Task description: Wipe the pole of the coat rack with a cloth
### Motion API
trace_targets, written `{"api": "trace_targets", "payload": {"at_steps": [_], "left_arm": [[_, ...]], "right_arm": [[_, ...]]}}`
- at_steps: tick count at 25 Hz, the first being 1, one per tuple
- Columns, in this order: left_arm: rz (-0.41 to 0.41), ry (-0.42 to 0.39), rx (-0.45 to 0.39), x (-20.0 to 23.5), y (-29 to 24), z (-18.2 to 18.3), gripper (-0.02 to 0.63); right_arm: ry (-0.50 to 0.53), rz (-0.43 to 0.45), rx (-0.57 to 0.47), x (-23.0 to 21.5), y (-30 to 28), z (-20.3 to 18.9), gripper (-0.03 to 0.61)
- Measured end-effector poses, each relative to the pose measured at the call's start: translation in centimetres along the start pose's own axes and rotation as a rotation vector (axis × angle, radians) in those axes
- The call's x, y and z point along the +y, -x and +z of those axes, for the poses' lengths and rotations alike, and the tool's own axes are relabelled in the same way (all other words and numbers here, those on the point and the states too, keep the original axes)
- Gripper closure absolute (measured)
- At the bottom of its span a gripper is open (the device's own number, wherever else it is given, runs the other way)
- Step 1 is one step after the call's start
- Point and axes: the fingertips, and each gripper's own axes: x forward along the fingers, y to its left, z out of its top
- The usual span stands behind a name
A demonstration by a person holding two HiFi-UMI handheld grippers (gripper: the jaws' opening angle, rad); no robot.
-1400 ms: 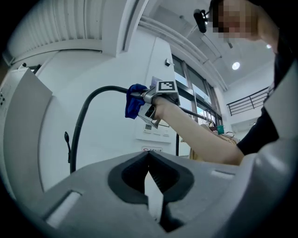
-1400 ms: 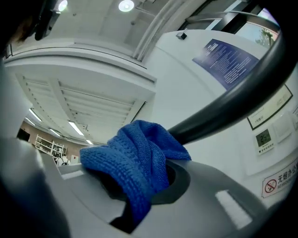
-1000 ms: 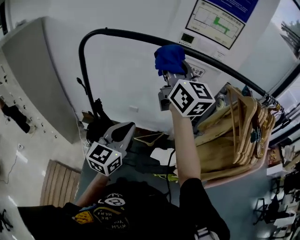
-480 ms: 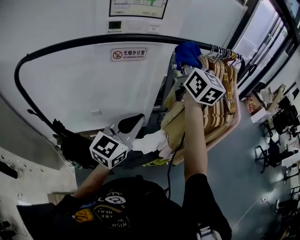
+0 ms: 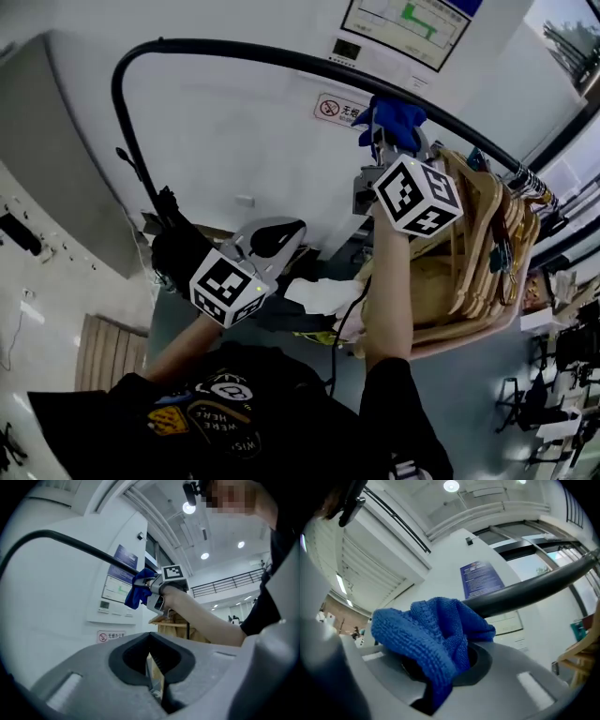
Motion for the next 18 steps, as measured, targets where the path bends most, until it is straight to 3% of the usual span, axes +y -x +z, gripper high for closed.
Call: {"api": "trace_targets", "payload": {"at_steps": [4, 7, 13, 18], "left_arm": [[0.189, 0.016, -0.002, 4.3, 5.0, -0.2, 0.612], [0.287, 0.031, -0.016, 6.4, 8.8, 0.0, 0.612], [0.439, 0.073, -0.045, 9.9, 13.6, 0.1, 0.612], [0.422, 0.075, -0.042, 10.9, 13.1, 0.6, 0.612]], "right_arm": [[-0.015, 0.207, 0.011, 9.5, -5.5, -1.8, 0.54], [-0.028, 0.33, 0.027, 16.2, -8.5, -2.9, 0.54], [-0.077, 0.493, 0.108, 25.6, -14.0, -5.5, 0.54], [-0.086, 0.508, 0.112, 25.6, -14.6, -5.4, 0.541]]}}
